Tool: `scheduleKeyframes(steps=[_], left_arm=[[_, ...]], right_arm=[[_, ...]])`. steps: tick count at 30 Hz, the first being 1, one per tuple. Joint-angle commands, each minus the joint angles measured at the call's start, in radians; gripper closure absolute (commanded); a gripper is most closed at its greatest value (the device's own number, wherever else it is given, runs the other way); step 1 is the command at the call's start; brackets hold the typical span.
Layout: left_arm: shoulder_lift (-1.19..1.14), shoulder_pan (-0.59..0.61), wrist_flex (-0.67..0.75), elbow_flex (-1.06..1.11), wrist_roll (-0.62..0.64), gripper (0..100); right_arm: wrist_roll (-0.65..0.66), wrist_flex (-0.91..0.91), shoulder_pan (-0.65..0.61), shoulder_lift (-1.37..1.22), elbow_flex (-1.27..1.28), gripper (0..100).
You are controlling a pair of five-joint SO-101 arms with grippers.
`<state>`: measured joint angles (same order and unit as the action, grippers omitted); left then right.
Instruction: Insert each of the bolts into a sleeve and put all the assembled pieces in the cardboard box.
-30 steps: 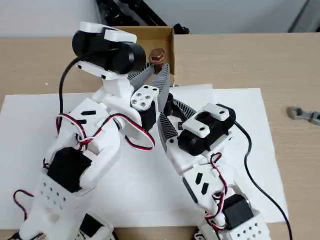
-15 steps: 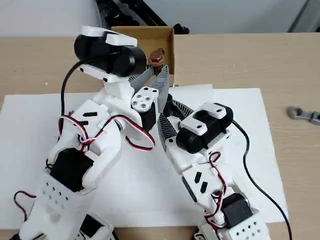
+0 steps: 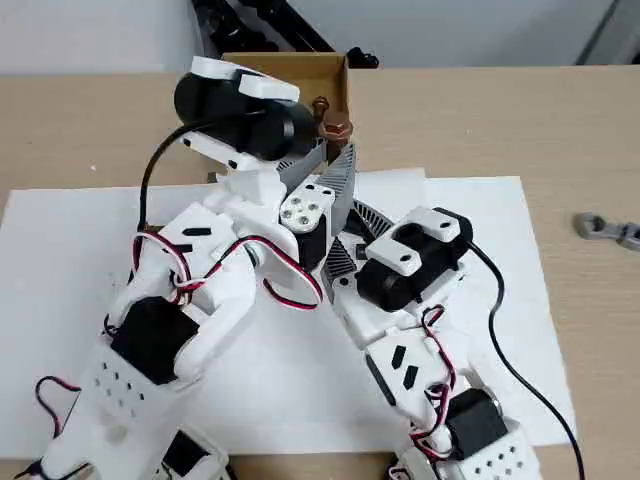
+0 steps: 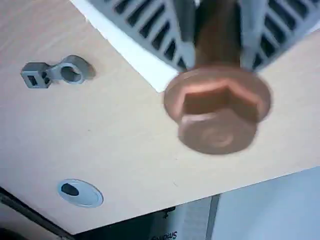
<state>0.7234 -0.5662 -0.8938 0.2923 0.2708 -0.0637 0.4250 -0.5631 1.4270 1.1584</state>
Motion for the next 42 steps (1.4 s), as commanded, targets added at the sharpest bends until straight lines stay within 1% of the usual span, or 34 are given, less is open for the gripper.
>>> scheduleKeyframes(steps=[1,8,18,20,22,24,27,31,35,39,42], left_arm=[[0.014,-0.008,-0.015,-0.042,0.012,99],[0.014,-0.003,-0.015,0.062,0.011,99],[0.015,-0.003,-0.015,0.059,0.011,99],[0.015,-0.002,-0.021,0.059,0.026,95],[0.017,0.002,-0.034,0.056,0.075,91],[0.014,0.023,-0.078,0.031,0.12,87],[0.002,0.057,-0.183,-0.031,0.16,83],[-0.075,0.098,-0.325,-0.159,0.161,82],[-0.144,0.146,-0.451,-0.332,0.15,82],[-0.193,0.222,-0.557,-0.456,0.035,84],[-0.219,0.288,-0.608,-0.47,-0.081,93]], right_arm=[[0.006,-0.024,-0.008,-0.004,-0.011,99.5],[0.008,-0.065,-0.01,-0.004,-0.011,99.5],[0.008,-0.056,-0.01,-0.004,-0.011,99.5],[0.008,-0.056,-0.01,-0.004,-0.011,99.5],[0.009,-0.056,-0.01,-0.004,-0.011,99.5],[0.009,-0.056,-0.008,-0.004,-0.014,99.5],[0.009,-0.064,-0.005,-0.004,-0.017,99.5],[0.009,-0.065,-0.005,-0.015,-0.04,99.5],[0.009,-0.065,-0.001,-0.056,-0.095,99.5],[0.009,-0.065,0.025,-0.165,-0.221,99.5],[0.008,-0.065,0.062,-0.277,-0.333,99.5]])
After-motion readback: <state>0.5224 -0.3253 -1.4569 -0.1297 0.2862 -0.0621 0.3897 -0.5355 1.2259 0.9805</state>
